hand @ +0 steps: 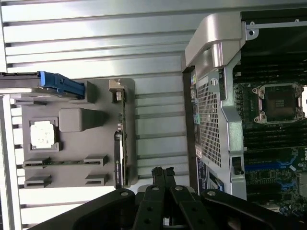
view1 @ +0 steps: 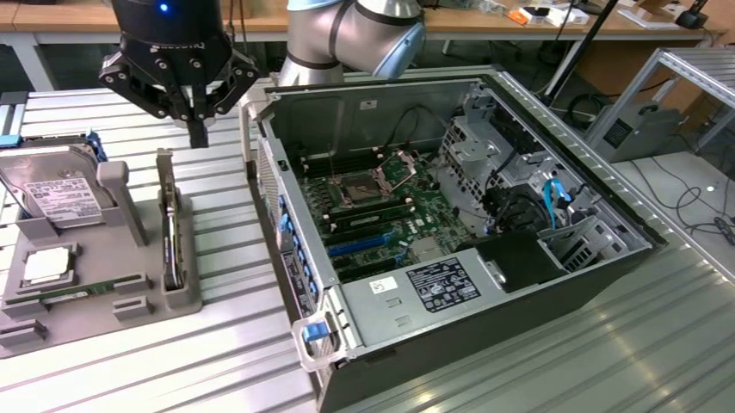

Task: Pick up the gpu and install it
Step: 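Reach for the gpu, then pick up the gpu and move the gpu toward the slot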

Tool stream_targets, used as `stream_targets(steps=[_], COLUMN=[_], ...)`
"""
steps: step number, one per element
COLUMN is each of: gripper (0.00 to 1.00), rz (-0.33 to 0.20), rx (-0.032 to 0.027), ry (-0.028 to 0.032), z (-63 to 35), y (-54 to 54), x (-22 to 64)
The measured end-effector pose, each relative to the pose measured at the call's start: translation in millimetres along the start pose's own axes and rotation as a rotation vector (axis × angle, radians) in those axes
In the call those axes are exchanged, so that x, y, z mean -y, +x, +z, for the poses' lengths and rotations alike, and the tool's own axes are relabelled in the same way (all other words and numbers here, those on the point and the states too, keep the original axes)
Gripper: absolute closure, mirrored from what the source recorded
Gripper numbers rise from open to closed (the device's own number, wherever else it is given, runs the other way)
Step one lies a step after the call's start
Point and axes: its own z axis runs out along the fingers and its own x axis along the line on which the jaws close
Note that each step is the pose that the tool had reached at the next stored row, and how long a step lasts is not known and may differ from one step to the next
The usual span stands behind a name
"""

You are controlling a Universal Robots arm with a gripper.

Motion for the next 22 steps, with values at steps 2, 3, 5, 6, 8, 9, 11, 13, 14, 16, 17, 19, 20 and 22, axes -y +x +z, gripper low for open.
stream_targets(steps=[2, 3, 5, 6, 8, 9, 11, 13, 14, 16, 17, 19, 20, 22], gripper=[0.89, 0.89, 0.89, 0.89, 0.89, 0.89, 0.89, 0.89, 0.89, 0.89, 0.89, 0.89, 0.89, 0.89], rz=[0.0, 0.0, 0.0, 0.0, 0.0, 0.0, 0.0, 0.0, 0.0, 0.0, 0.0, 0.0, 0.0, 0.0], rx=[0.0, 0.0, 0.0, 0.0, 0.0, 0.0, 0.0, 0.0, 0.0, 0.0, 0.0, 0.0, 0.0, 0.0], ry=[0.0, 0.0, 0.0, 0.0, 0.0, 0.0, 0.0, 0.0, 0.0, 0.0, 0.0, 0.0, 0.0, 0.0], z=[-0.1, -0.1, -0.1, -0.1, -0.2, -0.2, -0.2, -0.2, -0.2, -0.2, -0.2, -0.2, -0.2, -0.2], y=[1.8, 2.9, 4.3, 4.9, 6.3, 6.5, 6.6, 6.6, 6.6, 6.6, 6.6, 6.6, 6.6, 6.6], x=[0.1, 0.2, 0.3, 0.4, 0.5, 0.5, 0.5, 0.5, 0.5, 0.5, 0.5, 0.5, 0.5, 0.5])
